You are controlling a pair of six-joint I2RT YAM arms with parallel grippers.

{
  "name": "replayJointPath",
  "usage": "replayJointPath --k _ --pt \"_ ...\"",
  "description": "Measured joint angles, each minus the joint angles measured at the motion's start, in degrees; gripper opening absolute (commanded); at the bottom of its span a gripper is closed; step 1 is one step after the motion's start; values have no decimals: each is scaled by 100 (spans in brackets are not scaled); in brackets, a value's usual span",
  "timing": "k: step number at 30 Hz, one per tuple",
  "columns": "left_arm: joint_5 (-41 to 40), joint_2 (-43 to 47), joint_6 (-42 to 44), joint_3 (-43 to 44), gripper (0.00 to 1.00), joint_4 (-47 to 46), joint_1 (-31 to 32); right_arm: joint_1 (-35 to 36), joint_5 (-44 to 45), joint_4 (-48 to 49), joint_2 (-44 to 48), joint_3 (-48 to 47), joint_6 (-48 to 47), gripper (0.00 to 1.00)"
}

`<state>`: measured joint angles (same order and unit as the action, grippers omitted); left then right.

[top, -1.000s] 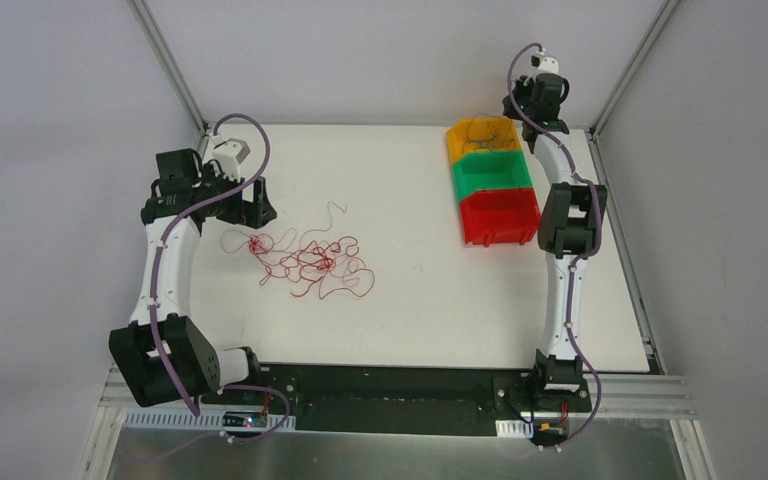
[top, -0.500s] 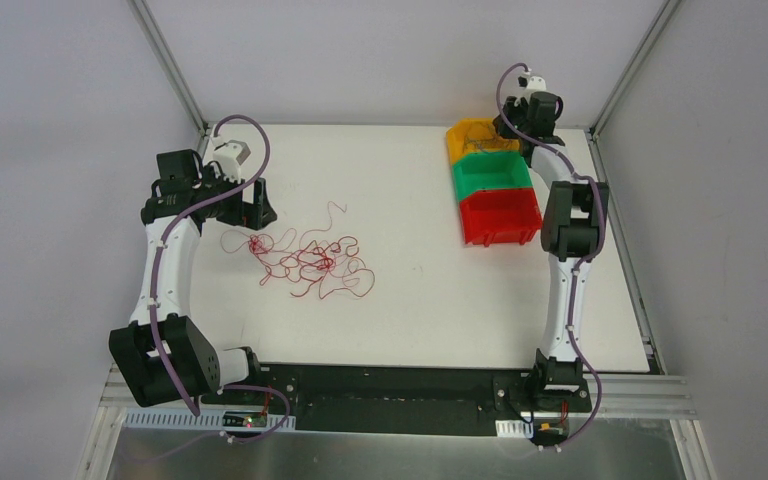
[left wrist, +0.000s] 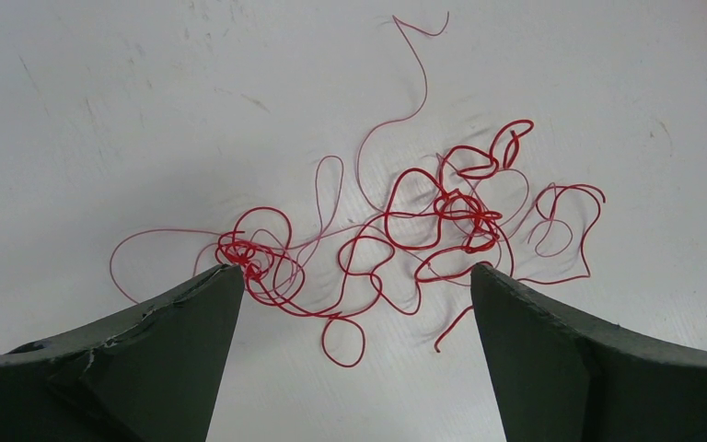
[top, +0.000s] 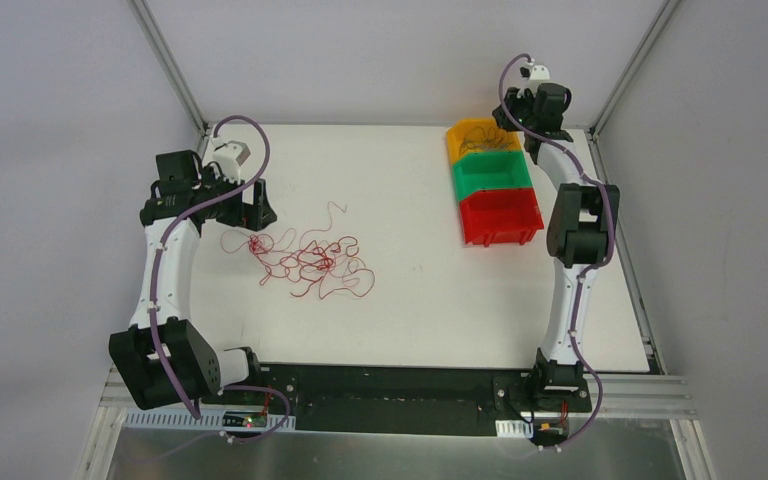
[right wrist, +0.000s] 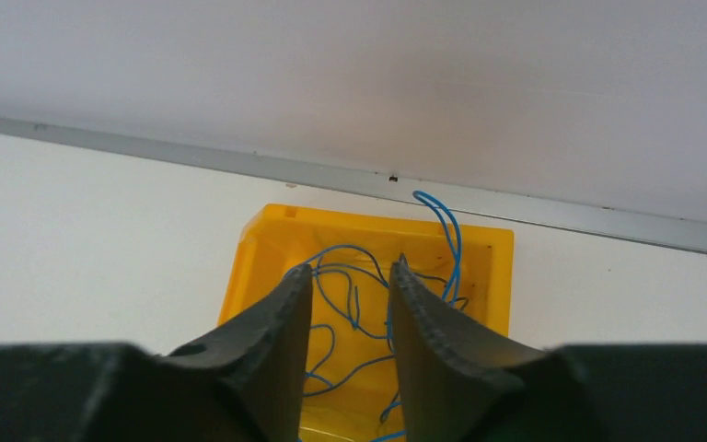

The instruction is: Untangle the cables

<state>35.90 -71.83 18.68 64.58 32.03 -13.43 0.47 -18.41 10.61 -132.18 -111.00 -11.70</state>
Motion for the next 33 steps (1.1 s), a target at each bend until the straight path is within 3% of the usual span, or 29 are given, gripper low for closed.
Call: replayJointPath --k 5,12,16,21,27,31,33 --pt "-2 2 9 0 99 20 0 -2 -243 -496 46 2 -85 73" --pt "-103 -229 289 369 99 680 28 -7 -907 -1447 1113 444 -142 99" --pt "-437 -1108 527 968 97 1213 66 17 -1239 -1740 2306 938 -107 99" --pt "-752 -2140 675 1091 72 1637 63 153 -1639 -2455 3469 1167 -96 99" --pt "-1047 -2848 654 1093 47 1808 66 507 -2299 -3440 3926 1805 83 88" --pt "-1327 -3254 525 1088 41 1794 63 988 -2404 -3748 3974 2671 212 83" --pt "-1445 -3342 448 1040 33 1751 63 1281 -2404 -3842 3976 3060 262 76"
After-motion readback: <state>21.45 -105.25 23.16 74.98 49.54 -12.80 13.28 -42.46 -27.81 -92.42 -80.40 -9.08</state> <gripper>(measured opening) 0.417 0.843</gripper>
